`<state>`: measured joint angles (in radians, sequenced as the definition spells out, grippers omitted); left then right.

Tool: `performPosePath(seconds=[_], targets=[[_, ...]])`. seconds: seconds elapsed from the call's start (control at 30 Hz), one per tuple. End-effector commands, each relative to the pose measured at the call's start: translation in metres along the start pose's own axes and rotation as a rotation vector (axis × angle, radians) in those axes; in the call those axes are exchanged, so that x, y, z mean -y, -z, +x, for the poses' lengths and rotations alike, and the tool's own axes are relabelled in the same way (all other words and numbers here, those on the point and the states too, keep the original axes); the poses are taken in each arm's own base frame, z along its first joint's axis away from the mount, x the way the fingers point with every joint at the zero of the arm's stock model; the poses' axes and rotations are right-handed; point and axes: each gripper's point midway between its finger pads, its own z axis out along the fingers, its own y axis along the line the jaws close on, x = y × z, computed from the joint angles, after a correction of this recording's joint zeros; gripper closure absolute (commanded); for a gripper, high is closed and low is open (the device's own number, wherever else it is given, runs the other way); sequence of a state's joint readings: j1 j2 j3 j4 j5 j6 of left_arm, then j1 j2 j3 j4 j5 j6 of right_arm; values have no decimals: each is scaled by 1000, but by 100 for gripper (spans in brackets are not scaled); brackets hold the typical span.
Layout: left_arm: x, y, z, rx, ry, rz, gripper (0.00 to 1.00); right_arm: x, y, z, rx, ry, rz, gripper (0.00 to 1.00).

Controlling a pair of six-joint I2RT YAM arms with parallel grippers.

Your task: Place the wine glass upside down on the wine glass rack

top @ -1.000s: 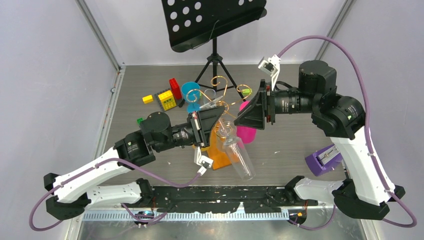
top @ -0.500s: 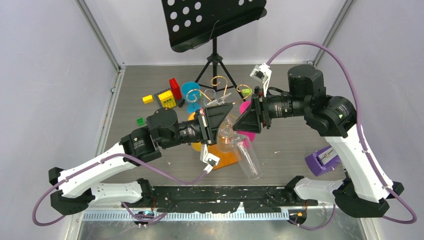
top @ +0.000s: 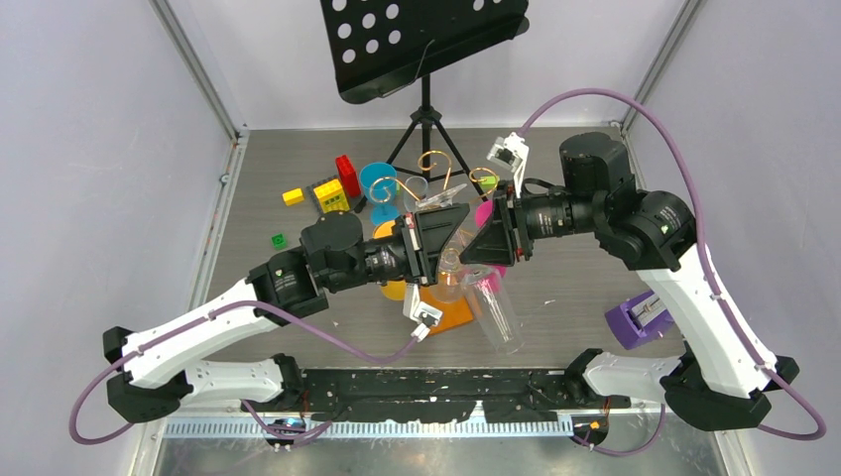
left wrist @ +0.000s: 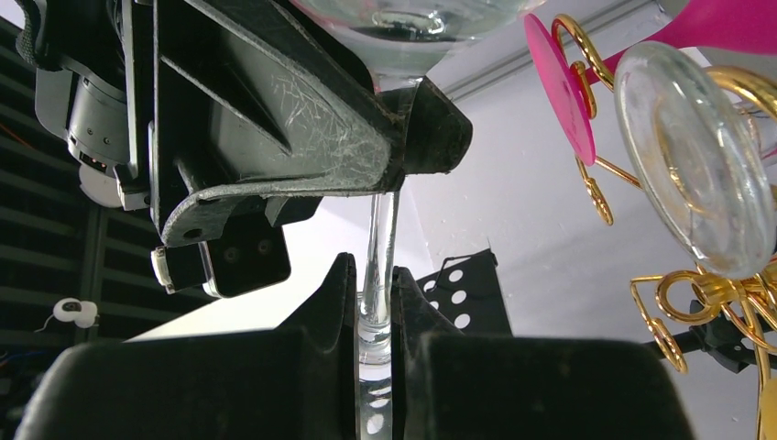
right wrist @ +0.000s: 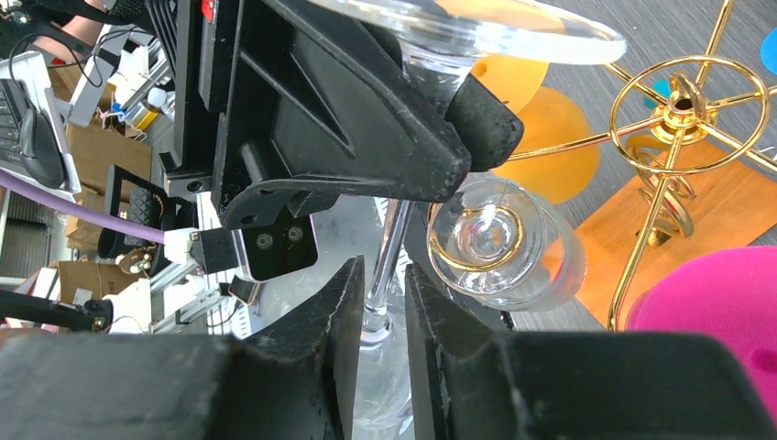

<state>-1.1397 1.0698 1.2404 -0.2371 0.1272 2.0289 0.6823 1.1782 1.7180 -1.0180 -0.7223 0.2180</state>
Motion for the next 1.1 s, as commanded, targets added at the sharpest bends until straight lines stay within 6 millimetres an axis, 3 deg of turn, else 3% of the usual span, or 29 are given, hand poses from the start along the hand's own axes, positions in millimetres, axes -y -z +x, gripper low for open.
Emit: performPosePath(seconds=[0.0,0.17,0.33,0.37,0.43,0.67,0.87,0.9,0.93,1.0,1.07], targets=[[-59,19,26,-83,-36,-175,100,-8,1,-2,14,37,-36,73],[-62,20,28,-98,-24,-193,99,-13,1,-2,16,36,-62,94],[-69,26,31,-125,6,-268,62,-25,11,-22,101,56,-66,95],[-71,29,31,-124,20,-282,44,-28,13,-25,112,50,-67,95],[-77,35,31,-121,52,-328,30,-32,17,-32,138,46,-59,95],[-96,68,31,-85,272,-488,14,-33,33,-47,225,58,5,95],[-99,99,50,-106,664,-604,1,-20,68,-66,364,96,177,95],[-97,102,58,-130,770,-609,1,-14,79,-72,408,103,245,95],[-98,112,78,-208,918,-618,0,-4,85,-73,423,105,312,95],[-87,116,101,-326,1203,-572,0,8,102,-77,461,123,421,95],[-65,114,109,-427,1391,-462,0,22,117,-80,491,128,536,95]])
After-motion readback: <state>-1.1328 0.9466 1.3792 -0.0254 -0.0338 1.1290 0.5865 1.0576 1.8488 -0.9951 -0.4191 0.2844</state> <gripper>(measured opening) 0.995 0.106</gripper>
